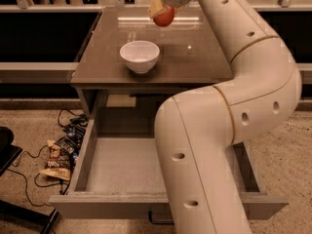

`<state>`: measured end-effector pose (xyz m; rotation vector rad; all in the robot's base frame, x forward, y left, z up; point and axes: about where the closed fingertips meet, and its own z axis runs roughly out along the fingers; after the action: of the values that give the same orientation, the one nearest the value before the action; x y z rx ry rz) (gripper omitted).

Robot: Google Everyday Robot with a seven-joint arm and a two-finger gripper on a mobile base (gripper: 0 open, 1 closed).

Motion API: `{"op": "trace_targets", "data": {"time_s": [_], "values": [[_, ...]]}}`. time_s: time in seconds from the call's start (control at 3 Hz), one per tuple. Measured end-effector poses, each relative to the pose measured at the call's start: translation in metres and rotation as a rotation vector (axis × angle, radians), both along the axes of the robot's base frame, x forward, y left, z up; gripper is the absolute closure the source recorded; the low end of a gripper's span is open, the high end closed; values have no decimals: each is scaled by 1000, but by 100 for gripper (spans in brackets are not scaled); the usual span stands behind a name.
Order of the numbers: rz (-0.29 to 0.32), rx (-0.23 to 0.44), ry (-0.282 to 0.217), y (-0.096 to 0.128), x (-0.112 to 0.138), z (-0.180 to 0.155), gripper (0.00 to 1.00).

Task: Pick apple from top drawer and place on counter

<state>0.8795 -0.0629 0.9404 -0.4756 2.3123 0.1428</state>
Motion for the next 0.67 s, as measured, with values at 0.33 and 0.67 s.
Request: {"op": "trace_targets", "data": {"time_s": [0.33, 0.67], "values": [[-51, 49, 29, 4, 19, -34, 100], [-75, 68, 32, 15, 39, -67, 100]]}}
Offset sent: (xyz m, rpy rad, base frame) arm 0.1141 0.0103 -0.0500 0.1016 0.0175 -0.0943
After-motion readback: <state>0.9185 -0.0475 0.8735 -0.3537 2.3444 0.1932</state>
